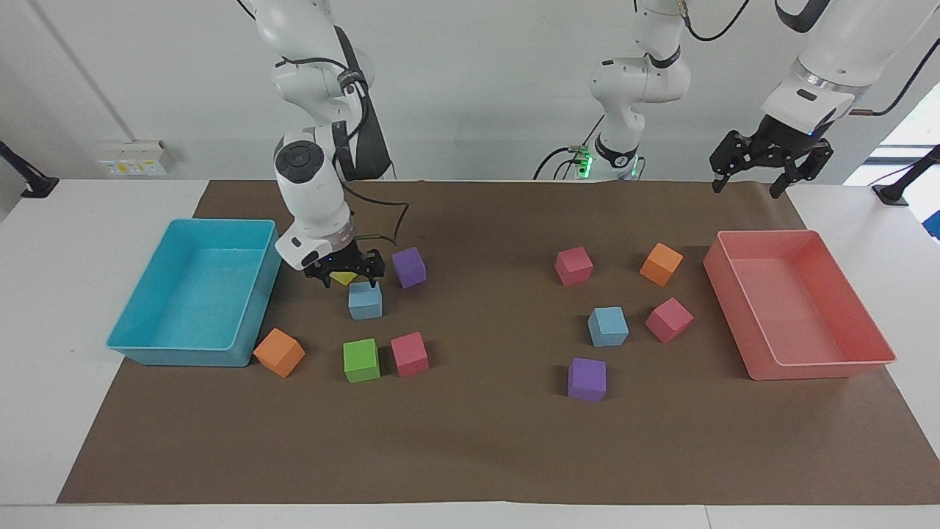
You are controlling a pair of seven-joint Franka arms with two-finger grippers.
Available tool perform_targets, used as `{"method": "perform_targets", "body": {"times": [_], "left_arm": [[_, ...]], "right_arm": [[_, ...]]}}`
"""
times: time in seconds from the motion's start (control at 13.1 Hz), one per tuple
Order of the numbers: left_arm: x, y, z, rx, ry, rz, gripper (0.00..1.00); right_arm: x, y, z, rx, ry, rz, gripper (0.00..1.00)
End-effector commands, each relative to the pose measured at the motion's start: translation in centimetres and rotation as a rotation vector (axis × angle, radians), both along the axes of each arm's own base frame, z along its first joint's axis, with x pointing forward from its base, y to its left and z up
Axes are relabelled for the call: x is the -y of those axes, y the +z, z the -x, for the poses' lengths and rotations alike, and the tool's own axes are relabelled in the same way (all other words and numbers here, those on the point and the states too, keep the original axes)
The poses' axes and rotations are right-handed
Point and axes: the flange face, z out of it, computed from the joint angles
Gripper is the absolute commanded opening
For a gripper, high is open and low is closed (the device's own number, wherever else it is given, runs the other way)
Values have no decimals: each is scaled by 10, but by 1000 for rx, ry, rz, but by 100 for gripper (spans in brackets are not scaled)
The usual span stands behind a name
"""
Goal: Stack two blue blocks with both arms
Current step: 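Reach the right gripper toward the light-blue cube beside the purple cube, then lower the right gripper and grasp the light-blue cube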
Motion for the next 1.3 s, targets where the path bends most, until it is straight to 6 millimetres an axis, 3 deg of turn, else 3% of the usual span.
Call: {"method": "perform_targets", "body": {"times": [0.0,0.76,1.22], "left_arm": [[-3,4,0,-2,14,3,100],[-3,4,0,-2,14,3,100],[-3,3,0,-4,14,3,100]], "right_arm": [[-11,-22,2,25,-11,-17,100],[-5,-69,17,39,16,-29,100],[-5,-78,17,34,16,-26,100]]}}
